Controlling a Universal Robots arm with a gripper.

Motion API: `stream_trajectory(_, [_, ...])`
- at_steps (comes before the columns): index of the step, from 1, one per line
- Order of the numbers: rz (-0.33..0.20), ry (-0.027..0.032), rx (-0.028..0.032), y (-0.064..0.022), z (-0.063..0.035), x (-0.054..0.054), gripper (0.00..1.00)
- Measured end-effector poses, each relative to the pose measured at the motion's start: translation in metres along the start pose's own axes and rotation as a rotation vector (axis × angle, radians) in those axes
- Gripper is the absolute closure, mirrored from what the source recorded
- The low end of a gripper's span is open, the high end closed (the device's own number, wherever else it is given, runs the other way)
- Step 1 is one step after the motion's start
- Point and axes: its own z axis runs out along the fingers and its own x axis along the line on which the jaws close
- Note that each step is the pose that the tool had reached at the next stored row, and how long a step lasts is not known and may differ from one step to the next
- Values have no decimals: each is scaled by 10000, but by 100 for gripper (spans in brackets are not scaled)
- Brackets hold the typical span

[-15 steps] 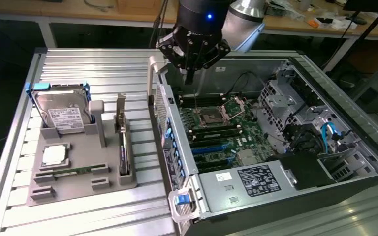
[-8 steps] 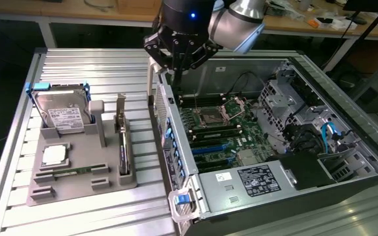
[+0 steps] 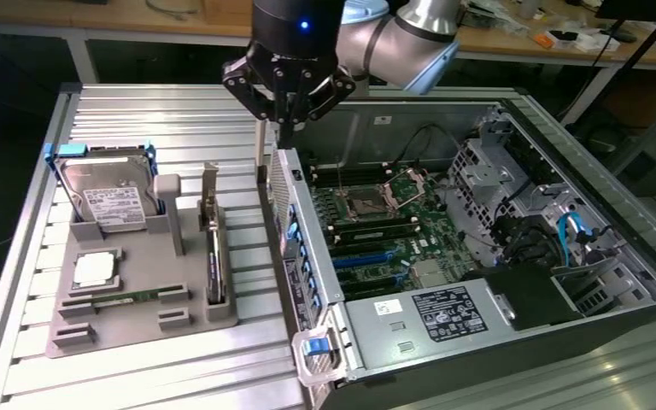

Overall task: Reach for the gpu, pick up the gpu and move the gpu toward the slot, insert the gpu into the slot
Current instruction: 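Reach for the gpu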

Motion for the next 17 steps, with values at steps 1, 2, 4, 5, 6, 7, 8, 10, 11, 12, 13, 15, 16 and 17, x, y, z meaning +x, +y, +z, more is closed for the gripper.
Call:
stream_trajectory(1, [0,1,1,-3,-1,37,89])
stream_trajectory(2, [-1,1,1,-6,-2,75,89])
stream_trajectory(4, [-1,0,0,-12,-4,151,89])
stream_trajectory(5, [0,0,0,-14,-5,184,89])
stream_trajectory(6, [0,0,0,-17,-5,223,89])
stream_trajectory(7, [-1,0,0,-20,-6,258,89])
stream_trajectory(8, [-2,1,1,-22,-8,293,89])
stream_trajectory(10, [-1,0,0,-28,-9,367,89])
stream_trajectory(11, [1,0,0,-30,-10,401,89])
stream_trajectory(12, [0,0,0,-33,-10,438,89])
stream_trajectory(13, [-1,0,0,-36,-11,470,89])
stream_trajectory(15, [-2,1,1,-42,-14,552,89])
stream_trajectory(16, [-1,1,1,-45,-14,592,89])
stream_trajectory(17, [0,1,1,-48,-15,628,89])
